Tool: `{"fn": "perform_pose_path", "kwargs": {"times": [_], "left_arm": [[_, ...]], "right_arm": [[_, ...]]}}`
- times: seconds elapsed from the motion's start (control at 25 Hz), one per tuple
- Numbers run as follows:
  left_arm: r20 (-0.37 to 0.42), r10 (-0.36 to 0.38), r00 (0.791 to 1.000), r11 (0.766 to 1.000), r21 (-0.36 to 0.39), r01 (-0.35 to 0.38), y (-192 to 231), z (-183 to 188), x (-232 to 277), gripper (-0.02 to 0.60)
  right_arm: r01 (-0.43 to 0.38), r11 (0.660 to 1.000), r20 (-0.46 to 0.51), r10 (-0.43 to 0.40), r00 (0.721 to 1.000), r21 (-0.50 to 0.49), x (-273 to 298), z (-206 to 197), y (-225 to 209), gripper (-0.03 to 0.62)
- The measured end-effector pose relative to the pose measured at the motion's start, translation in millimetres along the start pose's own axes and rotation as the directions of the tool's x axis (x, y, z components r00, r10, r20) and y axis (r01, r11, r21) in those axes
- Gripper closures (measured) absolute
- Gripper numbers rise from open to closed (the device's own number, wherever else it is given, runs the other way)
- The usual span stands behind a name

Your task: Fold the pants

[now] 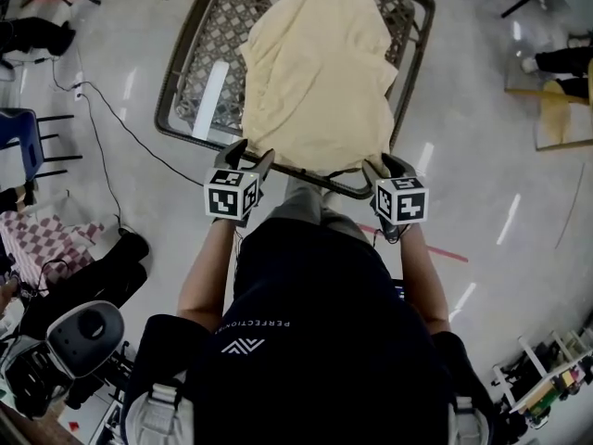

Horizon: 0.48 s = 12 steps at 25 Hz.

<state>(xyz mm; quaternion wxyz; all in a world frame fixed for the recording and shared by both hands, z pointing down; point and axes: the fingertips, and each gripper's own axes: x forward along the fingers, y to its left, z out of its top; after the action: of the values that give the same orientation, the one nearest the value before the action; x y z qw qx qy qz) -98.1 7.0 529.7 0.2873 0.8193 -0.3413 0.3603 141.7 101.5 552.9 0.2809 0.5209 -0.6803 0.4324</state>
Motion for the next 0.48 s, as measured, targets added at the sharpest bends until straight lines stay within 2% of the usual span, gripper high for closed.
{"fn": "perform_pose_path", "kwargs": {"times": [0.12, 0.36, 0.48], "left_arm": [[-0.03, 0.021, 0.999, 1.0, 0.002, -0.021, 3, -3, 9, 0.313], [0.013, 0.152, 0.988, 0.988, -0.029, -0.152, 28, 1, 5, 0.311], [-0.004, 0.182, 0.983, 0.981, -0.063, -0.182, 37, -4, 6, 0.313]], "right_arm": [[0.023, 1.0, -0.014, -0.023, 1.0, 0.006, 6, -1, -3, 0.408], [0.021, 0.999, -0.004, -0.021, 1.0, 0.03, 9, 1, -3, 0.41], [0.026, 0.999, -0.009, -0.025, 1.0, 0.021, 10, 0, -5, 0.418]]}}
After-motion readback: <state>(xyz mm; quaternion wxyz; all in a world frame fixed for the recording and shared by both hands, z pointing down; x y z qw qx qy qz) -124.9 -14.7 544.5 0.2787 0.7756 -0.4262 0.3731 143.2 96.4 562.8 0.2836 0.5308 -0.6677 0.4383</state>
